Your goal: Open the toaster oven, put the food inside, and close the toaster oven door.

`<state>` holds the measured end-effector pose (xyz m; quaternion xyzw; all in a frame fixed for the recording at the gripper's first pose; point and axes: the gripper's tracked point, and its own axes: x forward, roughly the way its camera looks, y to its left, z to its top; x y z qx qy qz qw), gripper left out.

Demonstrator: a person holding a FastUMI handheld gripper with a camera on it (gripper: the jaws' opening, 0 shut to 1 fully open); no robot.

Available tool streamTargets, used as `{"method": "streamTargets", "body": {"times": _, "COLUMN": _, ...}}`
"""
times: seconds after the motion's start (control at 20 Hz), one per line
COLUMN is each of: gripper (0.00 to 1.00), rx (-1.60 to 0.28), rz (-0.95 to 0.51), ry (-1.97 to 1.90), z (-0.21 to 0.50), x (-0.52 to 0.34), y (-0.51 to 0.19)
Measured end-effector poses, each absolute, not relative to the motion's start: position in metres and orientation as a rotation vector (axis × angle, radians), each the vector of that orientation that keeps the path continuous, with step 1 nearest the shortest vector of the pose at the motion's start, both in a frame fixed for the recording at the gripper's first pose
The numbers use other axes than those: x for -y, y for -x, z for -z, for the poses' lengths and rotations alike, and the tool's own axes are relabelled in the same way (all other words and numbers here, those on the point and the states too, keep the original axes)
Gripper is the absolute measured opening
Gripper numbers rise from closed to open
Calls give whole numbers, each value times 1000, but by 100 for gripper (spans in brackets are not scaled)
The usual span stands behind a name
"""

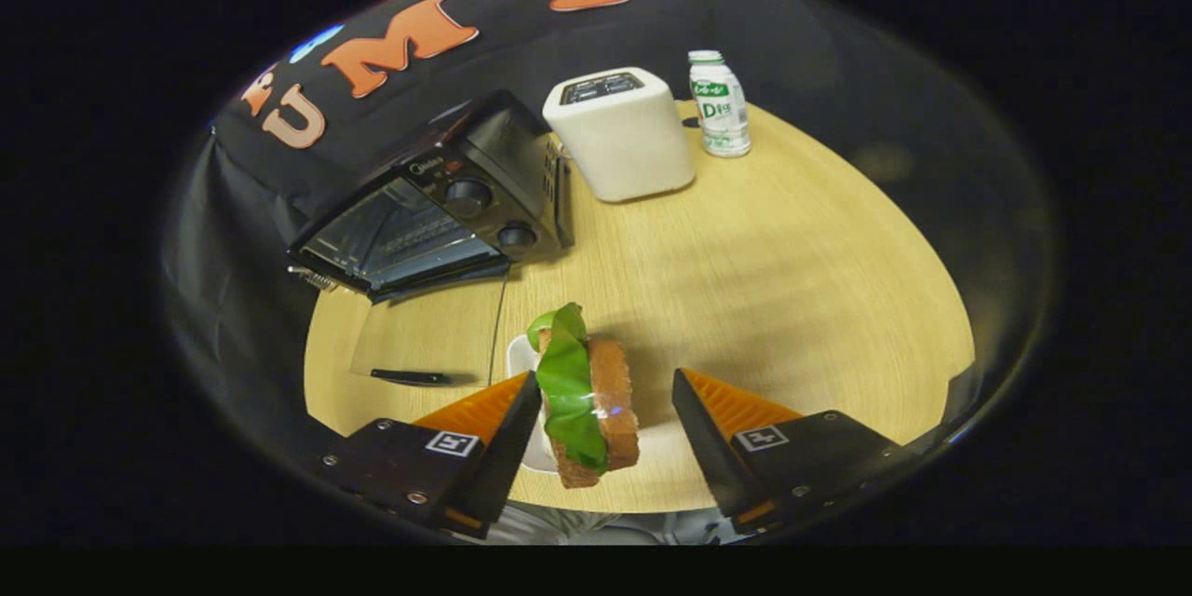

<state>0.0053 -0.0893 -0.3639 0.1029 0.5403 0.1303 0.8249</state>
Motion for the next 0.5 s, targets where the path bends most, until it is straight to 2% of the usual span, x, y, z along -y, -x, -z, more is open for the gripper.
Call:
{"method": "streamTargets", "body": {"times": 0.25, "gripper": 41, "rx": -1124, "rz": -290, "ry": -214, "z": 345, "x": 74, "y": -6}}
{"method": "streamTargets", "body": {"times": 0.5, "gripper": 37, "rx": -1036, "rz": -268, "ry": -192, "z": 298, "x": 68, "y": -7}}
